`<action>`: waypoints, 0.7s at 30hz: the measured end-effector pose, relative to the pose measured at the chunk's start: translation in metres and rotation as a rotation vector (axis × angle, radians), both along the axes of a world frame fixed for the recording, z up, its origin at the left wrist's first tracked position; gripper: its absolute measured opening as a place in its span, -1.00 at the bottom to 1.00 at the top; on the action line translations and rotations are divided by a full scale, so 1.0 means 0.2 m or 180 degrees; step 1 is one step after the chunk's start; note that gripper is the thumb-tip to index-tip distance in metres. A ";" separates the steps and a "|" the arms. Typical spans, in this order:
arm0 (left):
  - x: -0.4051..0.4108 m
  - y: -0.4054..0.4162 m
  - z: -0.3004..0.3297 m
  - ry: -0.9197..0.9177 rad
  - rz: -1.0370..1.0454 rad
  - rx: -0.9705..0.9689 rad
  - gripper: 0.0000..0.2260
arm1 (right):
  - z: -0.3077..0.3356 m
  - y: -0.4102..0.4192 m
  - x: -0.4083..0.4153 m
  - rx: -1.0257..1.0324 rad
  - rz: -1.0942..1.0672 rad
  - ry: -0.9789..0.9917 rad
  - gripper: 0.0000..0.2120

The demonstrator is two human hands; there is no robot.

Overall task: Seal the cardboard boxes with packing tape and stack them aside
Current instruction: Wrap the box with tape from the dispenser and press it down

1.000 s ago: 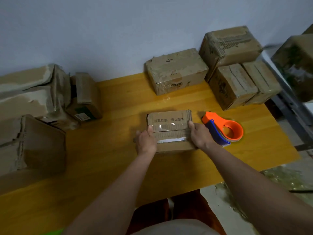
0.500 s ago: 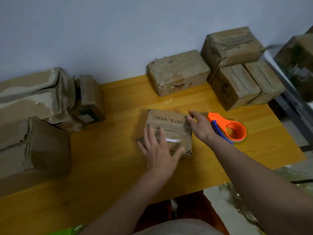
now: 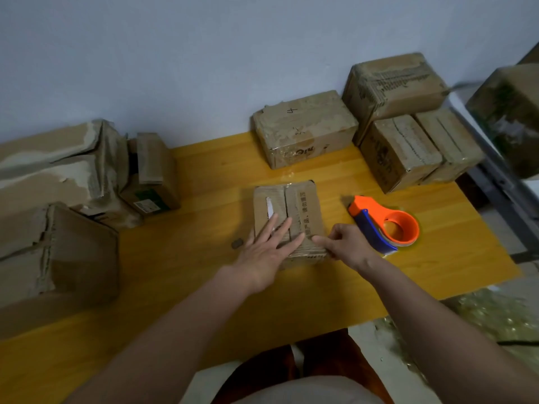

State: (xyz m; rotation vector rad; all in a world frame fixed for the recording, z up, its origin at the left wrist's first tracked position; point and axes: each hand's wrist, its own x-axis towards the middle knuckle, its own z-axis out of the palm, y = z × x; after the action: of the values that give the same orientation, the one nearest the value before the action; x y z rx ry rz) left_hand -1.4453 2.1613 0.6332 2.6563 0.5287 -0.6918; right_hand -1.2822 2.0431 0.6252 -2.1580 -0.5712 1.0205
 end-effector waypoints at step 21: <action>0.28 -0.32 -0.08 -0.0615 0.0593 0.0760 -0.26 | -0.18 -0.21 0.42 -0.1747 0.0127 -0.1383 -0.48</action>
State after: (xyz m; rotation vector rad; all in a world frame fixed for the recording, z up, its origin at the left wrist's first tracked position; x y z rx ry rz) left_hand -1.3892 2.0976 0.6168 2.8030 0.8353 -0.3311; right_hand -1.1991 2.0003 0.5899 -2.9027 -0.5774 0.7877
